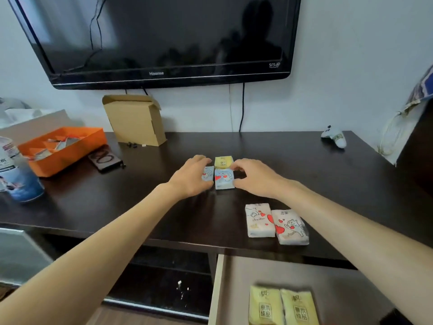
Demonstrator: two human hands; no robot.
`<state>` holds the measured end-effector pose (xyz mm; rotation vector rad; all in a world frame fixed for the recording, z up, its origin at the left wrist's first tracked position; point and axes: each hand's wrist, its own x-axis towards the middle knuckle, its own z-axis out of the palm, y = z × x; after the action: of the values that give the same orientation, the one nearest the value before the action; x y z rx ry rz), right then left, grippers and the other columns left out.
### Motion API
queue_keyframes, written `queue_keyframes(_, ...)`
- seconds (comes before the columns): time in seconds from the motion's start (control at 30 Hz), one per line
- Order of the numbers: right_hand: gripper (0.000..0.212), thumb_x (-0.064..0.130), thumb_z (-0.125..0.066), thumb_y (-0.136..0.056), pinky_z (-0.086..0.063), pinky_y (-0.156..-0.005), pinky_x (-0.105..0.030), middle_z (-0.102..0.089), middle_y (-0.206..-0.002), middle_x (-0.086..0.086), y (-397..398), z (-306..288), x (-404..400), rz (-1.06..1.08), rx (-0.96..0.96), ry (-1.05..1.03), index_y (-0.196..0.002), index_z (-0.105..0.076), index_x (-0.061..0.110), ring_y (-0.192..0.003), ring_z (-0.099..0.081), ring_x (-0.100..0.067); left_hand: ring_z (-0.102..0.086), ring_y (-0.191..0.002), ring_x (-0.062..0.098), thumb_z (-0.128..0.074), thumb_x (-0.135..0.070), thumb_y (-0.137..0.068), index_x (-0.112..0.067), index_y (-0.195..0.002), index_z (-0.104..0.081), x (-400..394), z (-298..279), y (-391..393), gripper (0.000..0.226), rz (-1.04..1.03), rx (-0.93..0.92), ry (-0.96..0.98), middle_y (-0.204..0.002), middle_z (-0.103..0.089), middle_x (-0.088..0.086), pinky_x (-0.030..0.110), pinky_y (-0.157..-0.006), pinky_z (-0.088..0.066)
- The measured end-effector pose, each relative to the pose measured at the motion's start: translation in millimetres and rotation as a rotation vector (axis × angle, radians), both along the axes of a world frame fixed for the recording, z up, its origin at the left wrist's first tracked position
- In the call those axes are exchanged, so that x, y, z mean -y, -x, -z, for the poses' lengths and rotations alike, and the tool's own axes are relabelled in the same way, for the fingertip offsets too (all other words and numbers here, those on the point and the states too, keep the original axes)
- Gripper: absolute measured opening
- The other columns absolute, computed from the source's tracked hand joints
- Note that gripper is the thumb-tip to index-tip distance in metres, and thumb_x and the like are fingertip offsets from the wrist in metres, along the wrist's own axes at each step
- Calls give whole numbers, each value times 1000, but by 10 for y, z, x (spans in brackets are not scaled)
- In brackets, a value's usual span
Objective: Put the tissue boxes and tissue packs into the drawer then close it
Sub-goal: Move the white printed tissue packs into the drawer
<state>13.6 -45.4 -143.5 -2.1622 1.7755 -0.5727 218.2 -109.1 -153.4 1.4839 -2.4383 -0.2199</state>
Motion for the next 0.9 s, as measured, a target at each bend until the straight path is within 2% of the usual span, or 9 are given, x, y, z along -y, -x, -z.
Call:
queue_keyframes(0.1, 64, 30, -72, -93, -51, -101, -41, -53, -147, -3, -84, 117, 272, -33, -47, -53, -152, -47, 23, -126, -55, -21, -34, -142, 25, -75, -36, -83, -18, -150, -36, 233, 76, -26, 80, -7, 54, -128, -158, -34, 4, 41, -115, -33)
queue_keyframes(0.23, 44, 32, -69, -93, -50, -97, -50, -56, -140, -4, -130, 200, 415, -98, -191, -54, -133, -64, 14, -121, -54, -26, -45, -129, 21, -74, -35, -81, -21, -141, -49, 339, 191, -139, 67, 5, 39, -194, -145, -48, 2, 34, -103, -38)
queue_keyframes(0.37, 41, 38, -75, -90, -46, -100, -45, -51, -146, -2, -128, 131, 363, -129, -229, -64, -127, -70, 22, -133, -44, -23, -39, -126, 20, -74, -45, -76, -29, -131, -55, 266, 201, -247, 61, 38, 91, -215, -140, -50, 0, 37, -98, -40)
queue_keyframes(0.5, 31, 28, -79, -86, -49, -80, -35, -58, -133, -2, -115, 133, 252, -91, -196, -128, -112, -62, 31, -106, -57, -18, -44, -112, 17, -74, -54, -72, -46, -112, -51, 68, 209, -306, 46, 0, 79, -284, -129, -49, 0, 33, -84, -40)
queue_keyframes(0.6, 31, 29, -82, -84, -46, -76, -33, -60, -130, 1, -117, 140, 127, -63, -188, -66, -101, -57, 31, -104, -55, -16, -46, -108, 14, -73, -60, -71, -46, -109, -51, -161, 218, -296, 46, -12, 75, -233, -126, -52, -3, 32, -84, -45)
queue_keyframes(0.67, 38, 31, -85, -80, -46, -78, -33, -55, -128, 2, -117, 105, 12, -36, -164, -33, -104, -55, 33, -103, -52, -15, -49, -108, 13, -74, -61, -72, -45, -109, -51, -322, 194, -304, 46, -26, 43, -173, -127, -54, -5, 31, -82, -47)
queue_keyframes(0.8, 47, 40, -85, -78, -55, -84, -36, -51, -128, 5, -63, 43, -329, 12, -49, 34, -112, -53, 35, -104, -57, -14, -50, -105, 8, -78, -50, -76, -40, -114, -53, -672, 57, -362, 47, 27, -81, -100, -129, -58, -7, 20, -72, -43)
queue_keyframes(0.9, 44, 51, -83, -78, -50, -72, -25, -54, -122, 10, 22, -59, -759, 11, 20, 90, -109, -56, 38, -99, -59, -8, -51, -97, 4, -80, -43, -77, -38, -116, -53, -1047, -74, -371, 48, 113, -136, -67, -127, -59, -9, 13, -66, -37)
